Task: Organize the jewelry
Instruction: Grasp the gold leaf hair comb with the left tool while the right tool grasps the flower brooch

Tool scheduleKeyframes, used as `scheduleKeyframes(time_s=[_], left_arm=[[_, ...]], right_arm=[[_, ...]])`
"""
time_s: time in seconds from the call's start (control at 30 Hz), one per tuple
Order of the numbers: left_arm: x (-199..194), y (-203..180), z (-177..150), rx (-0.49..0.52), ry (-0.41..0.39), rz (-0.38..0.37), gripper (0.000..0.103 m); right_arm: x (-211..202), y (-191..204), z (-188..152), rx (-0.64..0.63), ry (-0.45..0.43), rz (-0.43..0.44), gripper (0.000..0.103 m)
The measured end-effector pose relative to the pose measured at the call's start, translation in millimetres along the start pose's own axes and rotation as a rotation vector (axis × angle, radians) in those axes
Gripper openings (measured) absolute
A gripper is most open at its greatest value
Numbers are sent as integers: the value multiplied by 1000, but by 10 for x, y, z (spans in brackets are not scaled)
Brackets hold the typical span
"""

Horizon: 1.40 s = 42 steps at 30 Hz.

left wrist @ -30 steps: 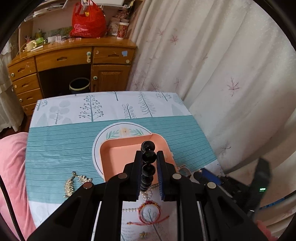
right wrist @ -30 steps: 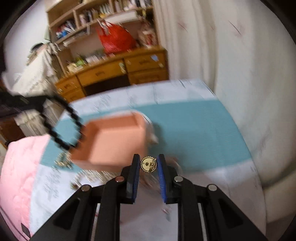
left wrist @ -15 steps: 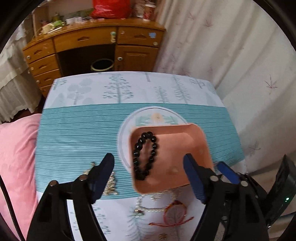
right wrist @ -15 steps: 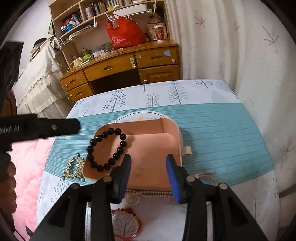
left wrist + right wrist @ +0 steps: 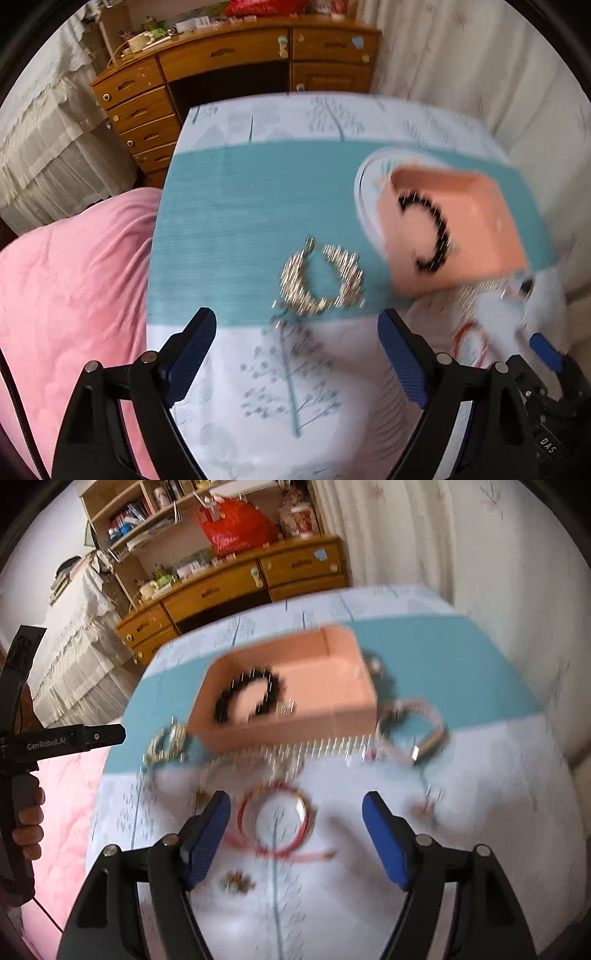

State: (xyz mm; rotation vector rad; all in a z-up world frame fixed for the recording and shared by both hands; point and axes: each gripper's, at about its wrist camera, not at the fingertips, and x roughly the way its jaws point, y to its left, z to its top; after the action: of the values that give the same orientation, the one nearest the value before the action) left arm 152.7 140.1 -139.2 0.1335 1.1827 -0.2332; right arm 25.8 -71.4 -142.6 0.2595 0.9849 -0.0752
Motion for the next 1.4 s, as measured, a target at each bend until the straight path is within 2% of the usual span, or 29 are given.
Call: scheduleKeyframes(time_s=[0.13, 0.33, 0.57, 0.8, 0.87, 0.93, 1.13, 1.3, 1.4], left_arm=[[140, 0, -176, 34, 30, 4, 88], [260, -48, -379, 56, 23, -9, 88], [404, -35, -406, 13, -9, -44, 88], [619, -81, -152, -46, 37, -102, 88], [687, -118, -72, -42, 50, -81, 88], [737, -150, 0, -34, 52, -55, 88], [842, -193, 144, -30, 41, -22, 88], [873, -190, 176, -30, 15, -2, 88], [856, -179, 172, -22, -4, -7, 81]], right_arm=[[86, 90, -236, 27, 45, -51, 74], [100, 192, -521, 47, 41, -149, 74], [-13, 420, -743, -32, 24, -96, 74], [35, 624, -772, -106, 25, -114, 73], [76, 635, -763, -109, 33, -130, 65], [120, 642, -764, -107, 49, -147, 52], [175, 632, -770, -93, 55, -163, 37], [209, 683, -764, -113, 54, -165, 29], [243, 718, -749, -133, 59, -174, 21]])
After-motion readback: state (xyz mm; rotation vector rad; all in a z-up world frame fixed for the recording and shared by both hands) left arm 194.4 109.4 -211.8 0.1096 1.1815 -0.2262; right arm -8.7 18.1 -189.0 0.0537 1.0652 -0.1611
